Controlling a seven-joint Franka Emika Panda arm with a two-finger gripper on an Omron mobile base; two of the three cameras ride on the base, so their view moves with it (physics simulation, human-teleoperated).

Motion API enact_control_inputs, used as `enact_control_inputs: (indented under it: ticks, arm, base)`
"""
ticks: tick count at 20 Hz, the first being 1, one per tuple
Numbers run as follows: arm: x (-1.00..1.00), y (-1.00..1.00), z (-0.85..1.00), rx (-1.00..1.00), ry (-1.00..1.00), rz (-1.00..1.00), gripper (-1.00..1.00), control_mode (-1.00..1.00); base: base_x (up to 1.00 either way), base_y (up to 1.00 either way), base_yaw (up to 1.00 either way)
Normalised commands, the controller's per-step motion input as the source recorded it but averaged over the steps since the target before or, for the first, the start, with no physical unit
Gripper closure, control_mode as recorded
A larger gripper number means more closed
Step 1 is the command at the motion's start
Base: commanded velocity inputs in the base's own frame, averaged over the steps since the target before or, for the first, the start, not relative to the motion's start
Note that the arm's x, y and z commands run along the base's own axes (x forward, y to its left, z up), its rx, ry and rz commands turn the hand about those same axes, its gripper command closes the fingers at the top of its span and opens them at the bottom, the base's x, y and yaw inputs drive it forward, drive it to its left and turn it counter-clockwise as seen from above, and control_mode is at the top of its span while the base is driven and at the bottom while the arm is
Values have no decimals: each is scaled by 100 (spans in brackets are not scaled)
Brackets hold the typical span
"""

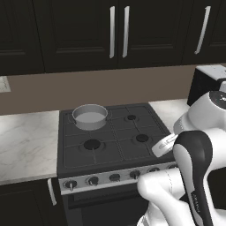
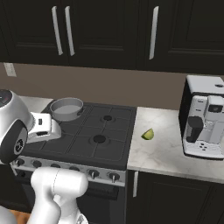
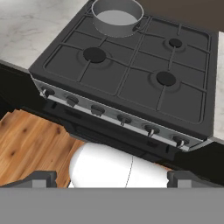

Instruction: Turn on the burner for the pot on the stove. Wait thirty seconds for the pot to heat up. Then add the lemon wedge to the pot.

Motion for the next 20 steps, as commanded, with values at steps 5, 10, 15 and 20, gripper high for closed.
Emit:
enact_control_inputs:
  ticks: [5, 10, 15, 20]
  arm:
    - [0, 0, 0, 0, 0, 0, -100, -100]
    - [0, 0, 0, 0, 0, 0, -100, -100]
    - [0, 0, 0, 0, 0, 0, -100, -100]
    - [0, 0, 0, 0, 0, 0, -100, -100]
  base:
    - [0, 0, 0]
    - [0, 0, 0]
    - [0, 0, 0]
    - [0, 0, 0]
